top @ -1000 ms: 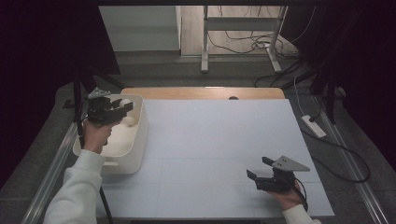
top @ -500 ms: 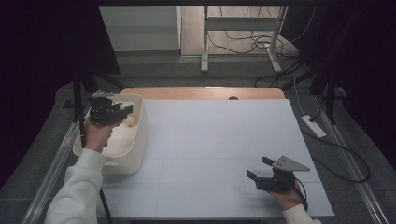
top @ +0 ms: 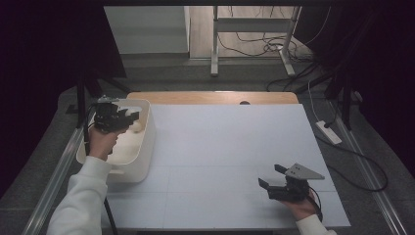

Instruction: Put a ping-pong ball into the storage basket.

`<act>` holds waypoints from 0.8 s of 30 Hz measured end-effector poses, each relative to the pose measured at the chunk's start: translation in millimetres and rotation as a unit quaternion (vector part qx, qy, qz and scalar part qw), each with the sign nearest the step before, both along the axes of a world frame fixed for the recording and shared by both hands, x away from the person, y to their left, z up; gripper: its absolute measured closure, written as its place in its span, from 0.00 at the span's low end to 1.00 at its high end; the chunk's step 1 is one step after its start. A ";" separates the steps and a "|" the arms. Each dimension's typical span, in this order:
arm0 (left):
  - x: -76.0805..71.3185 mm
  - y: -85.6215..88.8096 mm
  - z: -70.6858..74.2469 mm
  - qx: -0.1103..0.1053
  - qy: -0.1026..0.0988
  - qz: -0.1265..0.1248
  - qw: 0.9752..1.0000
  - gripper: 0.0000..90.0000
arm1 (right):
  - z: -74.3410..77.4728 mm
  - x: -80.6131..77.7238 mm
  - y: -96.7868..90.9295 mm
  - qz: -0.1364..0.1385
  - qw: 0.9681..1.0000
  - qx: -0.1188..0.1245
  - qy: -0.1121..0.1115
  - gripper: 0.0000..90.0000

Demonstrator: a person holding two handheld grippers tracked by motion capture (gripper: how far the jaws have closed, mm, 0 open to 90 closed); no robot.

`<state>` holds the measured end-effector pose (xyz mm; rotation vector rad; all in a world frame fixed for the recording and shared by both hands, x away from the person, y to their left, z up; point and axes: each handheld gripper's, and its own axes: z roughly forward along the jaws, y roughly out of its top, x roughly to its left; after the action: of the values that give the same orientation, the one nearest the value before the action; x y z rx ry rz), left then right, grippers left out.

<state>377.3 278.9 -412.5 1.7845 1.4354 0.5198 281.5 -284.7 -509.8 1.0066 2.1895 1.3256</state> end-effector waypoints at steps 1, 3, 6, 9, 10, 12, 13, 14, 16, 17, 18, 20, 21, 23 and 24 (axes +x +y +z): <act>0.0 0.5 -0.1 -0.001 0.000 0.000 1.000 0.56 | 0.0 0.1 0.0 0.000 1.000 0.000 0.000 0.17; 0.0 1.0 0.0 -0.001 -0.001 0.001 1.000 0.56 | 0.0 0.2 0.0 0.000 1.000 0.000 0.000 0.17; -0.6 1.0 1.5 0.000 -0.009 0.009 1.000 0.44 | 0.0 0.0 0.2 0.000 1.000 0.000 0.000 0.17; -2.0 0.4 3.3 -0.008 -0.016 0.014 1.000 0.29 | 0.0 0.0 0.1 0.000 1.000 0.000 0.000 0.17; -2.2 0.1 4.0 -0.011 -0.016 0.010 1.000 0.26 | 0.0 0.1 0.1 0.000 1.000 0.000 0.000 0.17; -2.6 -1.1 4.6 -0.012 -0.018 0.009 1.000 0.19 | -0.1 0.1 0.2 0.000 1.000 0.000 0.000 0.17; -3.1 -1.7 5.0 -0.013 -0.021 0.006 1.000 0.19 | -0.1 0.1 0.3 0.000 1.000 0.000 0.000 0.17; -3.6 -2.3 5.4 -0.013 -0.025 0.002 1.000 0.18 | 0.0 0.1 0.3 0.000 1.000 0.000 0.000 0.17; -5.0 -3.8 6.6 -0.013 -0.032 -0.004 0.999 0.18 | 0.0 0.1 0.2 0.000 1.000 0.000 0.000 0.17; -5.6 -4.4 7.3 -0.014 -0.035 -0.006 0.999 0.18 | 0.0 0.1 0.2 -0.001 1.000 0.000 0.000 0.17; -6.1 -4.9 8.0 -0.015 -0.037 -0.008 0.999 0.18 | 0.0 0.1 0.2 -0.001 1.000 0.000 0.000 0.17; -7.5 -6.1 9.6 -0.018 -0.041 -0.013 0.999 0.17 | -0.1 0.1 0.3 0.000 1.000 0.000 0.000 0.17; -8.1 -6.6 10.3 -0.022 -0.044 -0.015 0.999 0.17 | -0.1 0.1 0.3 0.000 1.000 -0.001 0.000 0.17; -9.7 -7.3 11.9 -0.025 -0.048 -0.020 0.998 0.17 | 0.0 0.0 0.2 0.000 1.000 0.000 0.000 0.17; -10.9 -8.0 13.2 -0.026 -0.050 -0.023 0.998 0.17 | 0.0 0.0 0.1 0.000 1.000 0.000 0.000 0.17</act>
<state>366.4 270.9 -399.2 1.7215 1.3254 0.5349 281.5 -284.6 -509.8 1.0071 2.1887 1.3253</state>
